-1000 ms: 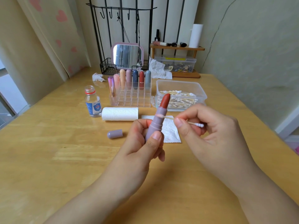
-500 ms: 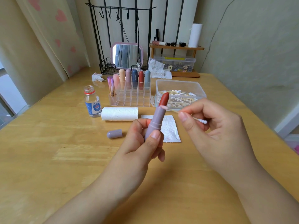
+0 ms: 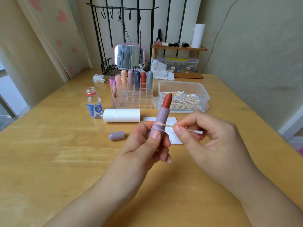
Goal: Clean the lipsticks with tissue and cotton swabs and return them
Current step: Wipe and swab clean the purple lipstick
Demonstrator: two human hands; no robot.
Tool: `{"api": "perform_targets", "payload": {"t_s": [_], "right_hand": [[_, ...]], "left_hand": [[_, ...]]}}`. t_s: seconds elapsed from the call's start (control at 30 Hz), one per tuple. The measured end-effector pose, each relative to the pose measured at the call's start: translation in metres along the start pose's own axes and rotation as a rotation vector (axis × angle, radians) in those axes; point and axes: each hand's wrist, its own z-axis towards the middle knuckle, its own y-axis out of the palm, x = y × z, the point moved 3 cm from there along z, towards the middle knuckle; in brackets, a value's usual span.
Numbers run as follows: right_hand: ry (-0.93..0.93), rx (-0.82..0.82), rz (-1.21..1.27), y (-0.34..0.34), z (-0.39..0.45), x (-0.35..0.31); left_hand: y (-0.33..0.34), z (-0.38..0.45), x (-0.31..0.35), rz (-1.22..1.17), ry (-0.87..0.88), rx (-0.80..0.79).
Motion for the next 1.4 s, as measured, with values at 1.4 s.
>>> {"api": "perform_targets", "payload": {"t_s": [1.4], "right_hand": [[-0.007,0.05,-0.047,-0.0038,0.0,-0.0014]], "left_hand": [[-0.0005,-0.002,0.0016,-0.015,-0.048,-0.001]]}}
